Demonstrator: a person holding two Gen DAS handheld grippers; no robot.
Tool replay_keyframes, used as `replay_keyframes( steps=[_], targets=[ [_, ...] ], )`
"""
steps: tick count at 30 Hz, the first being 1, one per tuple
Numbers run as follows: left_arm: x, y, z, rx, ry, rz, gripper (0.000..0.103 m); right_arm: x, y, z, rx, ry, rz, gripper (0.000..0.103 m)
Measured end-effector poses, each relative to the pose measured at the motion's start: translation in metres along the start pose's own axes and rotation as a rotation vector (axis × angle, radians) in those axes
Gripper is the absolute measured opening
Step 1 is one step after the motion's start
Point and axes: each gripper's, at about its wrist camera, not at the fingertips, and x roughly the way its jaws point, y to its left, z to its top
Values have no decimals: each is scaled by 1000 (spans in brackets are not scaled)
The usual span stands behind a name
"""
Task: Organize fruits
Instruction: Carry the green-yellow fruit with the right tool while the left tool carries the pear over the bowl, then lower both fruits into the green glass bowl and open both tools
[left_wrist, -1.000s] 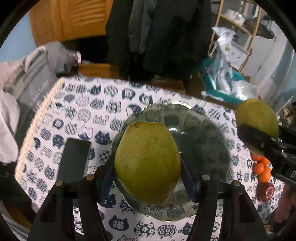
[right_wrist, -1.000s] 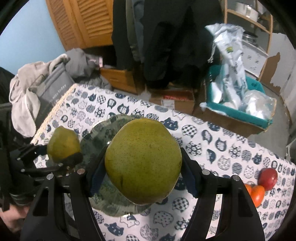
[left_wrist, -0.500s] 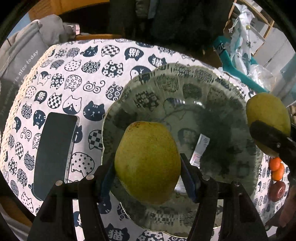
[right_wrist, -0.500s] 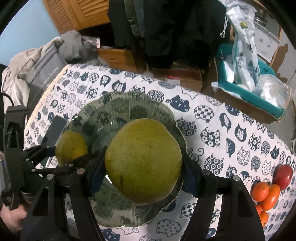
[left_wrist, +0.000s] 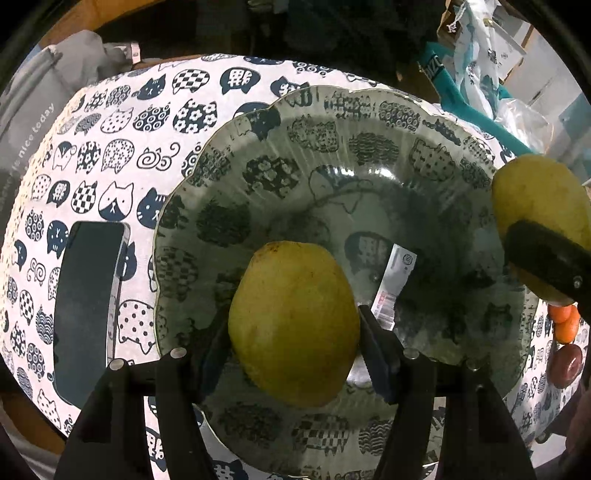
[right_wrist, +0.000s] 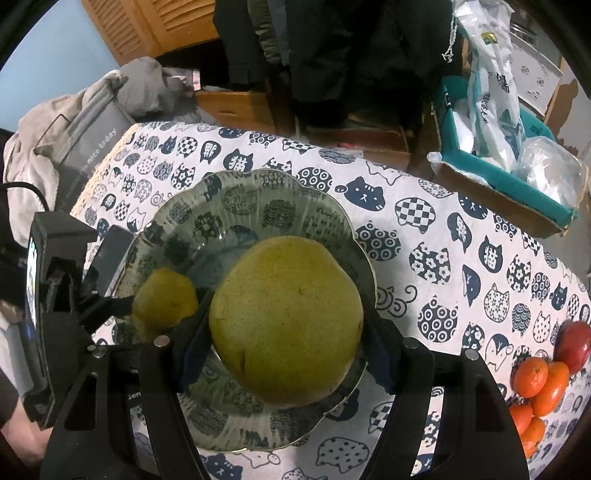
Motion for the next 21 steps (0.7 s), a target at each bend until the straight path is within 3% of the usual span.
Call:
replay_keyframes(
  steps=[3,11,21],
  targets=[
    [-8,-1,2,1,-27,-9,81,-2,-1,1,9,-3,6,73],
    [-43,23,-2,-50,-75,-37,82,1,1,4,18,4,23,73],
    [-74,60,-12,-149,-130,-64,83,33,34,-2,-76,104,-4,73]
  ],
)
